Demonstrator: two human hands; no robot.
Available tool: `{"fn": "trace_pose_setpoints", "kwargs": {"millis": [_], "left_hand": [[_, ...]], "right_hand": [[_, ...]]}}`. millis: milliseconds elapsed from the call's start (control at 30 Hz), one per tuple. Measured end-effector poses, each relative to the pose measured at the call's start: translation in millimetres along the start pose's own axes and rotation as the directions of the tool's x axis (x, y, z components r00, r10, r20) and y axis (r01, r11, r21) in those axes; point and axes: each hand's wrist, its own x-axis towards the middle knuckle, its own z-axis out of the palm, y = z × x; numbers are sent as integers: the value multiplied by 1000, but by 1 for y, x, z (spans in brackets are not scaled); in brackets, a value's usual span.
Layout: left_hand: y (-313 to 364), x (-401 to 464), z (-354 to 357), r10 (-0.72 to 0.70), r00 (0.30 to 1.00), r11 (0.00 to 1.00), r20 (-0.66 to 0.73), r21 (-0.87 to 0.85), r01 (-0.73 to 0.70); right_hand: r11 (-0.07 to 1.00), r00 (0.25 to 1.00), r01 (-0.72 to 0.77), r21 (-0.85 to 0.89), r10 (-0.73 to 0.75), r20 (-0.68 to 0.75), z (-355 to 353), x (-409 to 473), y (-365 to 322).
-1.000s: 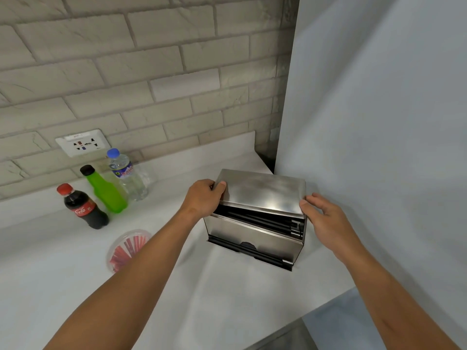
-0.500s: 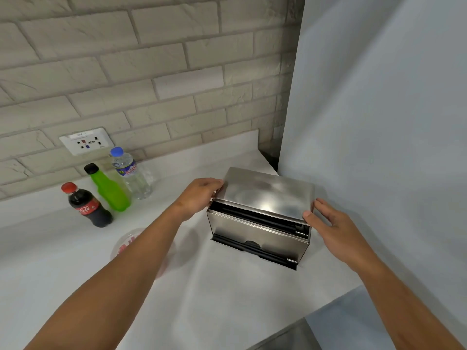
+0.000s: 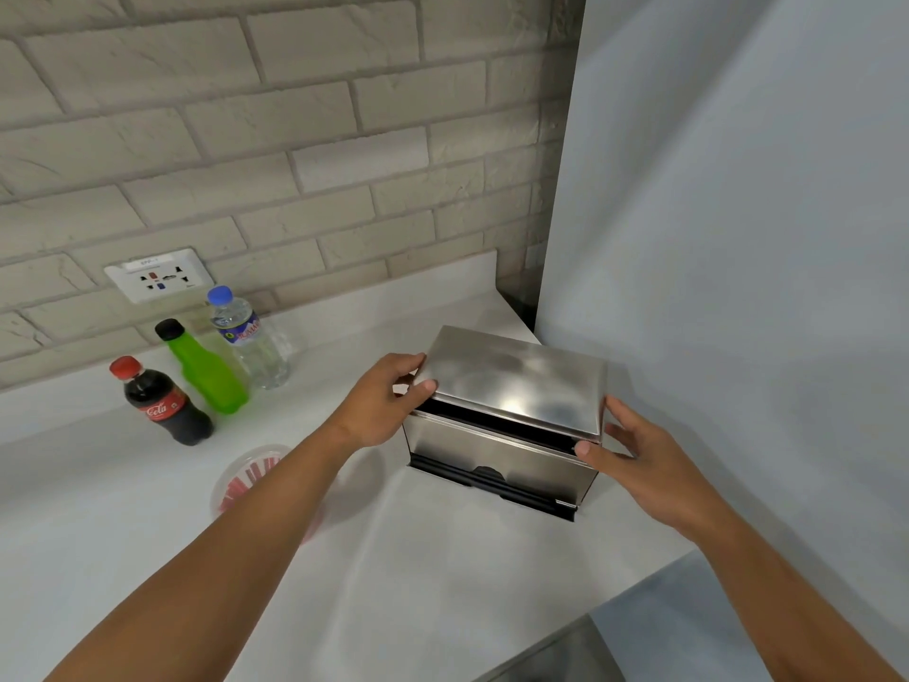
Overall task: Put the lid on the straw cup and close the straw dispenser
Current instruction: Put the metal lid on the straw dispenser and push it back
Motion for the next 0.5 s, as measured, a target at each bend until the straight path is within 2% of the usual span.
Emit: {"fn": "trace_pose_setpoints", "kwargs": {"millis": [133, 233, 367, 500], "left_hand": [[-4, -8, 11, 0, 992, 998, -123, -67, -8], [-10, -18, 17, 69, 993, 997, -92, -25, -72], [-22, -28, 19, 160, 987, 985, 2, 71, -160], [-24, -31, 22, 189, 981, 980, -49, 70, -186]], "right_hand": [[1000, 1000, 18, -6, -19, -21, 5, 2, 6], [997, 996, 51, -51, -54, -67, 10, -4, 5], [992, 995, 74, -99, -80, -55, 15, -13, 5], [994, 992, 94, -63, -99, -78, 17, -14, 15]]}}
